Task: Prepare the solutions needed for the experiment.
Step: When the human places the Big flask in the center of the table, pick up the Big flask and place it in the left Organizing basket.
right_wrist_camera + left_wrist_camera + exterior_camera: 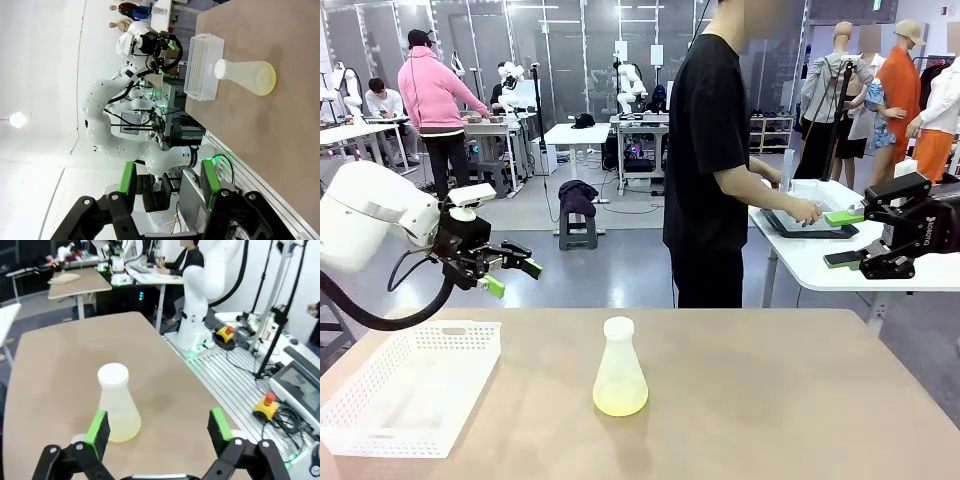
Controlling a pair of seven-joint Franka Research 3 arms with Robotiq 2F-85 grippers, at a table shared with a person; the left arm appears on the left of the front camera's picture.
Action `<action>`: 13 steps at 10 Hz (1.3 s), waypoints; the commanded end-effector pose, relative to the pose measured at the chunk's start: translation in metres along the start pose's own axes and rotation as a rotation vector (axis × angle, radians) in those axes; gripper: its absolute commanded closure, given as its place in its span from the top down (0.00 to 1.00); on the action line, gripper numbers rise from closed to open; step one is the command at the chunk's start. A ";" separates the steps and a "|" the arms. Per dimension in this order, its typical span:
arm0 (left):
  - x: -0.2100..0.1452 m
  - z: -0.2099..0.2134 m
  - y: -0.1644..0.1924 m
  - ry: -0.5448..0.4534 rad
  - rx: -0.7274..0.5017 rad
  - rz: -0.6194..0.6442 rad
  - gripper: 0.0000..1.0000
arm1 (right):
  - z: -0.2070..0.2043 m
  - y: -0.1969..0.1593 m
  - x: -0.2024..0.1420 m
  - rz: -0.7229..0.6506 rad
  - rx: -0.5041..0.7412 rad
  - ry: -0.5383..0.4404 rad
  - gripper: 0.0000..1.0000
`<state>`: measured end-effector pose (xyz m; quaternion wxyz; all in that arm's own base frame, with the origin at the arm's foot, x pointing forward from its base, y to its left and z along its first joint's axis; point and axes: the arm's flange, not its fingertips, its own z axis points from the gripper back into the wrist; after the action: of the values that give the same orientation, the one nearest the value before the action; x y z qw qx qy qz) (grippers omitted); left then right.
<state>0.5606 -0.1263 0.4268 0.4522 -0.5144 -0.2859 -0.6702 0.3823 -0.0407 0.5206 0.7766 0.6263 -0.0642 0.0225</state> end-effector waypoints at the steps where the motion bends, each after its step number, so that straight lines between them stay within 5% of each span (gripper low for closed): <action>1: 0.002 0.007 -0.011 -0.019 -0.006 -0.005 1.00 | 0.000 0.001 0.000 0.011 0.006 -0.003 0.65; 5: 0.000 0.008 -0.005 -0.009 0.002 0.002 1.00 | 0.000 0.001 0.000 0.011 0.006 -0.003 0.65; 7: -0.004 -0.001 0.046 -0.031 -0.030 -0.310 1.00 | 0.000 0.001 0.000 0.011 0.006 -0.003 0.65; 10: -0.011 -0.018 0.091 -0.012 -0.123 -0.484 1.00 | 0.000 0.001 0.000 0.011 0.006 -0.003 0.65; 13: -0.040 -0.054 0.119 -0.017 -0.282 -0.429 1.00 | 0.000 0.001 0.000 0.011 0.006 -0.003 0.65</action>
<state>0.6321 -0.2042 0.3657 0.2366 -0.4901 -0.3334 -0.7699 0.3823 -0.0408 0.5206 0.7766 0.6263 -0.0643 0.0223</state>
